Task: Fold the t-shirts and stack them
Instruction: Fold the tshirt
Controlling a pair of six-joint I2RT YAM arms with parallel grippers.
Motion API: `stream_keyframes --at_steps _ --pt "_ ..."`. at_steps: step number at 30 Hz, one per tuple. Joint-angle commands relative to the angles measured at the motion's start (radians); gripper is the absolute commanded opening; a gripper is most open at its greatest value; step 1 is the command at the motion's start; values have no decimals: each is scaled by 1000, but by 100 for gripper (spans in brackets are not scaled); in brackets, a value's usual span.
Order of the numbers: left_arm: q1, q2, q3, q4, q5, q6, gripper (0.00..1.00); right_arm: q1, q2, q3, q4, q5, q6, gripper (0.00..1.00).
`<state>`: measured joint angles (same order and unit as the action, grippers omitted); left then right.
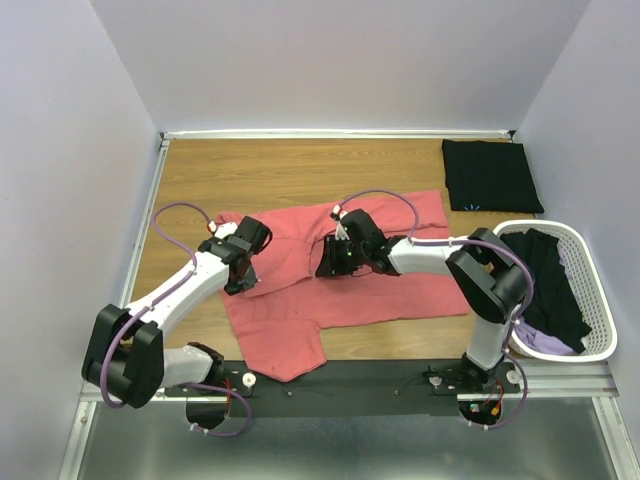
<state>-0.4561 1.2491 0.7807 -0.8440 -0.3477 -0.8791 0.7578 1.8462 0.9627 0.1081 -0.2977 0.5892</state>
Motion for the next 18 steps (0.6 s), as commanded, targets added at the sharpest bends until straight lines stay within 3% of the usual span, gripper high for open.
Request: stream_keyframes --at_steps 1,4,9,13,16,18 --pt "-6 -7 -18 0 -7 3 29 -5 -74 37 -90 146 -67 41" --pt "-4 -42 -5 -3 -34 -21 56 -17 -125 60 -156 268 -113 41" --pt "54 -112 45 48 -79 -8 71 -90 -182 90 -237 362 -193 41" --pt "227 -117 57 204 -41 126 80 -257 -206 96 -258 312 -233 42" --pt "353 -56 66 367 39 210 81 -462 -211 108 -262 233 -239 42" --pt "407 18 78 480 94 236 82 -537 -200 128 -262 177 -226 42"
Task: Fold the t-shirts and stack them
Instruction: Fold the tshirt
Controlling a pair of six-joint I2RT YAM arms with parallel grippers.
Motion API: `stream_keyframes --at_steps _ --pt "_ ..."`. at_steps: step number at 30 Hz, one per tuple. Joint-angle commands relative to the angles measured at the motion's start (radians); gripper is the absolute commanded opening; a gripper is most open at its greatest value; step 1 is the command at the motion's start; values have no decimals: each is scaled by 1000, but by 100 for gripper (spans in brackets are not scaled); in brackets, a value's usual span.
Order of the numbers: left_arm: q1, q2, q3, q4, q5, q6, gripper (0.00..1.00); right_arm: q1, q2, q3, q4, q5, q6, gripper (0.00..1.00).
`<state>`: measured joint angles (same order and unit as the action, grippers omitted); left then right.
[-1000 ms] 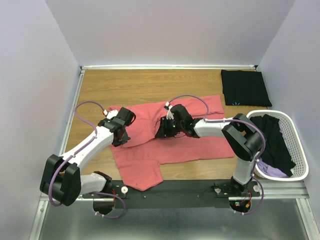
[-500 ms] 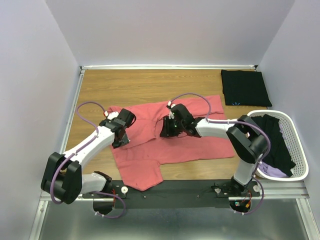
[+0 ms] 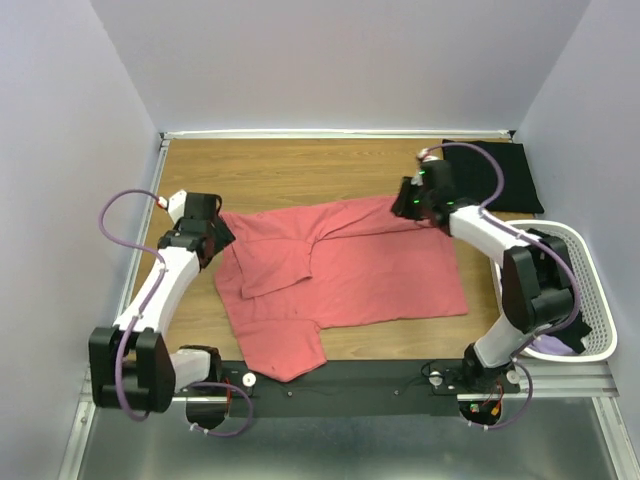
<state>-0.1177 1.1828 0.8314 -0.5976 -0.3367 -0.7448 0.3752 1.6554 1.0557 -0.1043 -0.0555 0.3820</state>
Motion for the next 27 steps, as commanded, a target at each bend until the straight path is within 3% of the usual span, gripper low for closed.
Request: stream_keyframes --at_steps 1,5,14,27 --pt "79 112 32 270 105 119 81 -188 -3 43 -49 -78 4 42" --pt "110 298 110 398 189 131 76 -321 42 105 -49 -115 31 42" --pt "177 561 259 499 289 142 59 -417 194 263 -48 -156 31 40" --pt "185 643 238 539 312 145 44 -420 415 357 -38 -259 60 33"
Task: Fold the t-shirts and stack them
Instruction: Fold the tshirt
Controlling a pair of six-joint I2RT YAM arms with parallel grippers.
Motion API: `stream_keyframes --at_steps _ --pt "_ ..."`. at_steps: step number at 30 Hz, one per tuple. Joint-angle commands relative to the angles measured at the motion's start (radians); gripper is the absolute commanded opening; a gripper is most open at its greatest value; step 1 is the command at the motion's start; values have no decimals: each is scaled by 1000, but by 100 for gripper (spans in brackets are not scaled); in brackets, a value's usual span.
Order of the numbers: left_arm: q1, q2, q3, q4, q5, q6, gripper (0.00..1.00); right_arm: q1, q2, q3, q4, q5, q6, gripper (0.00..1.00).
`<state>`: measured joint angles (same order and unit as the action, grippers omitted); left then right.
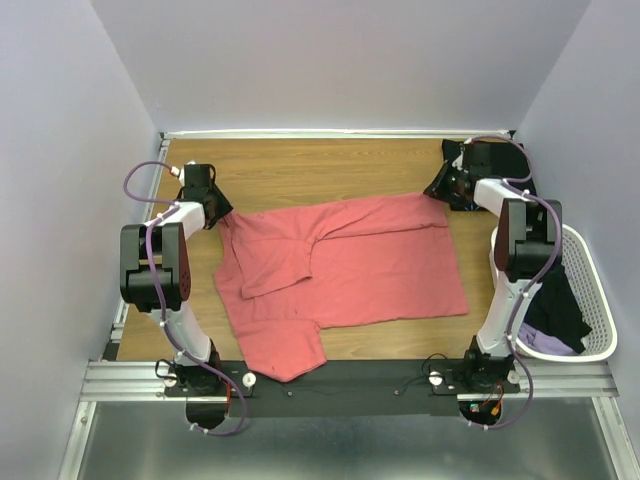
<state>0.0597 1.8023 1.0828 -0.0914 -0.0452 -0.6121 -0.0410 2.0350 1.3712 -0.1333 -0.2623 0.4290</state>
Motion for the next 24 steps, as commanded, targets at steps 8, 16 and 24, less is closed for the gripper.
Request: stream_keyframes --at_steps 8,16,24 --pt "40 35 3 -14 -83 8 15 -13 131 68 -12 -19 66 32" --pt "89 61 57 -30 -128 23 0 -33 171 57 -9 70 126 32" --pt "86 169 207 -39 -76 35 0 -34 211 144 -12 69 103 33"
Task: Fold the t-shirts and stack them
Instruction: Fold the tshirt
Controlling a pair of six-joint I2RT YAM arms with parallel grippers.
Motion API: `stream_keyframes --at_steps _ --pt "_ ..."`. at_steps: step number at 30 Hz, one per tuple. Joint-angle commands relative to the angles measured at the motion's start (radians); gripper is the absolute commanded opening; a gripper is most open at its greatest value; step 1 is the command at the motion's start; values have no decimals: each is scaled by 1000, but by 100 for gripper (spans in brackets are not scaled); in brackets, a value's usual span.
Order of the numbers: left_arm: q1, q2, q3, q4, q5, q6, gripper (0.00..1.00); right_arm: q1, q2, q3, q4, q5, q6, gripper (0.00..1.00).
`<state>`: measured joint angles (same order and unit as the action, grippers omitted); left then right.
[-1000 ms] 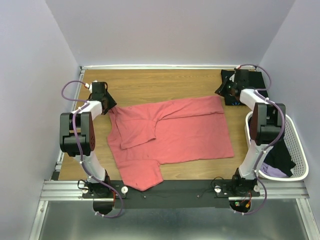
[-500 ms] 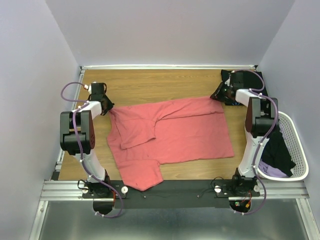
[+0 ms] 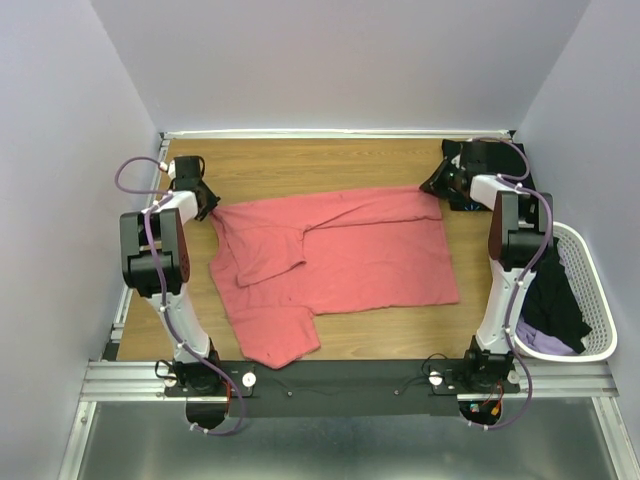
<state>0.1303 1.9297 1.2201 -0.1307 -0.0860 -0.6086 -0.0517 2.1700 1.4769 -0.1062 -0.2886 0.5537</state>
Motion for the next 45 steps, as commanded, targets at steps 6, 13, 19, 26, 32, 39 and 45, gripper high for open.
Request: stream_keyframes --at_steps 6,13,19,26,32,39,45 --pt "6 165 226 -20 -6 32 0 -23 172 167 -41 75 -32 35" --pt "-18 293 423 -63 3 33 3 -23 261 332 -46 52 -63 38" --pt "-17 333 570 -92 12 43 21 -23 295 448 -64 28 -103 40" --pt "-17 96 549 -139 -59 72 66 -20 79 418 -130 29 -181 50" --pt "-29 -153 290 -280 -144 47 81 1 -185 174 -208 107 -218 60" --pt "-116 -564 -173 -311 -132 46 81 110 -565 -280 -297 251 -196 62" --pt "-219 -716 -431 -359 -173 -20 79 147 -800 -567 -337 282 -167 62"
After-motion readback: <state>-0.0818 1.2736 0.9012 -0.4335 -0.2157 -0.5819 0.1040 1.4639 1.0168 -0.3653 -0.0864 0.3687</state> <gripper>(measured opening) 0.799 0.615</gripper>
